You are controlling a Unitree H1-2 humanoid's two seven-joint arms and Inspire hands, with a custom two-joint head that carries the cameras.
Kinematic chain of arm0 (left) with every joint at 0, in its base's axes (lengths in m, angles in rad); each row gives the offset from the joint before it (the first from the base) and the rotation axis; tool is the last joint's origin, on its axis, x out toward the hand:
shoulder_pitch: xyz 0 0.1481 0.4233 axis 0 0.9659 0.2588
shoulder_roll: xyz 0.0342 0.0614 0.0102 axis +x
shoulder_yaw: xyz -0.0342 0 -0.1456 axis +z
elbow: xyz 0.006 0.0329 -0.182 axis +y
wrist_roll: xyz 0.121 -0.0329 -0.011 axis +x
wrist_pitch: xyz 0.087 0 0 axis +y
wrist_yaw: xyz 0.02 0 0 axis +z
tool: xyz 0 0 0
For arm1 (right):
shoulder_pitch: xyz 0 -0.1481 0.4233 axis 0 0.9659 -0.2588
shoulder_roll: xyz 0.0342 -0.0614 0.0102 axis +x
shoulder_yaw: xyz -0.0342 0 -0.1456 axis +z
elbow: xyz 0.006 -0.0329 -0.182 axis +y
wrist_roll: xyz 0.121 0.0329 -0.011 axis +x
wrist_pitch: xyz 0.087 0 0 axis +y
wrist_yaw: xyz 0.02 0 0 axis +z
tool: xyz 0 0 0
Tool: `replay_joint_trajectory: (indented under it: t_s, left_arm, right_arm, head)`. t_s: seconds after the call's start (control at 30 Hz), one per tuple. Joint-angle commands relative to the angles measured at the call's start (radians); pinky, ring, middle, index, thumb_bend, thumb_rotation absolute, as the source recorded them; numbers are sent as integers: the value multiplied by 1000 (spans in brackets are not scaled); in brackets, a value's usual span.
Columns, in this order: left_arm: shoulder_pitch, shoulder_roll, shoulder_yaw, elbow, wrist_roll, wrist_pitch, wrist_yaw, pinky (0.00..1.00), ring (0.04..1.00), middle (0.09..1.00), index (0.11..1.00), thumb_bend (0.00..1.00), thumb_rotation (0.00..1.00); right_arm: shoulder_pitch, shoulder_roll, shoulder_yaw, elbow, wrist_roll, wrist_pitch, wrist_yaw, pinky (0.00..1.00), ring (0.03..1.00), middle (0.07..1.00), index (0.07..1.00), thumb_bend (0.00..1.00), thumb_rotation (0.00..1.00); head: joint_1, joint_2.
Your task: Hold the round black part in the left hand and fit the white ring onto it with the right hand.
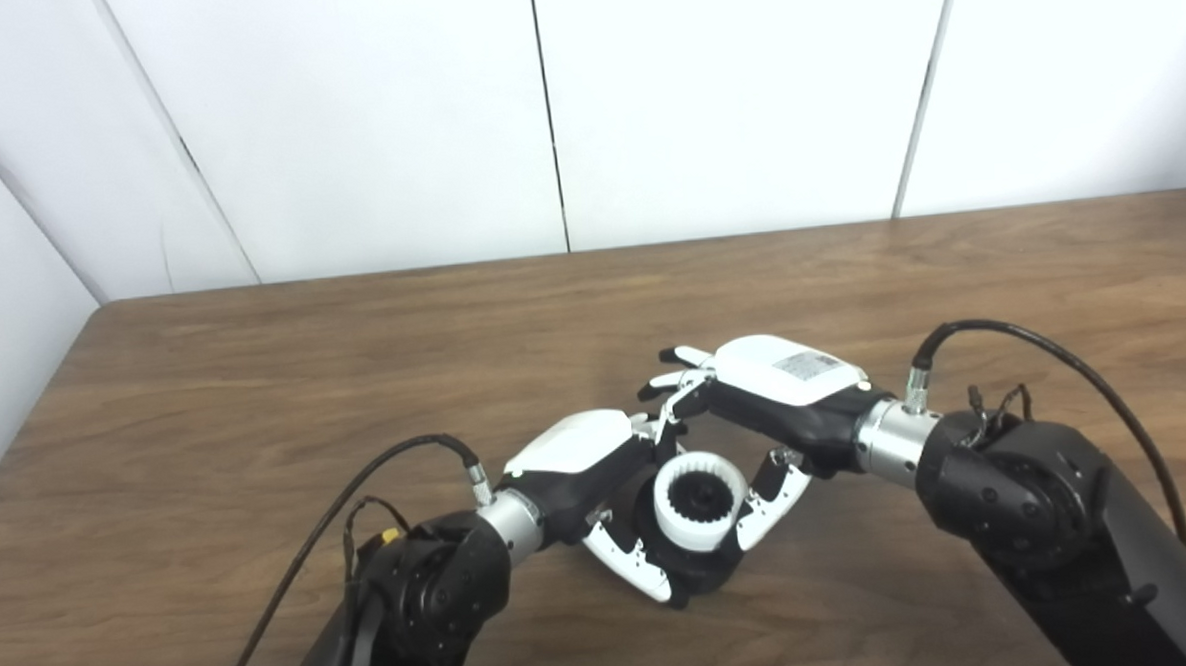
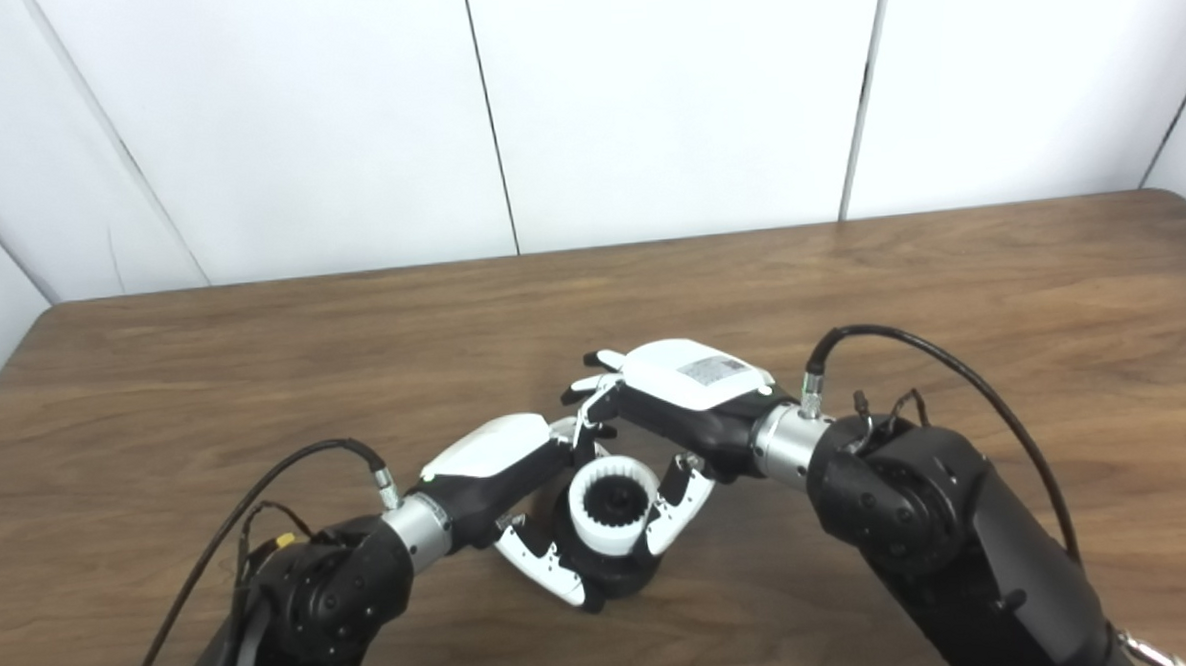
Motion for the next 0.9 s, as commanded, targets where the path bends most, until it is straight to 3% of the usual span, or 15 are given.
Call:
replay_joint_trajectory:
  t_s: [0.0,0.73,0.77,0.87]
  left_arm:
    - [-36,-3,17,-34,0,-21,29,917,1000,967,693,914,254]
    - [-39,3,20,-40,2,-14,22,918,1000,962,686,918,261]
    - [-39,4,20,-41,2,-14,21,918,1000,963,686,917,258]
    - [-40,5,20,-42,4,-13,19,915,1000,963,685,917,255]
  right_arm:
    - [-24,6,-13,-12,4,-25,-24,938,1000,896,490,525,152]
    - [-1,1,-22,10,25,-39,-47,936,998,900,494,524,154]
    - [0,2,-22,10,26,-38,-48,933,998,899,599,817,226]
    - [4,3,-23,13,29,-40,-54,931,996,899,643,930,265]
  head:
    - [0,0]
    - [6,1]
    - [6,1]
    - [7,2]
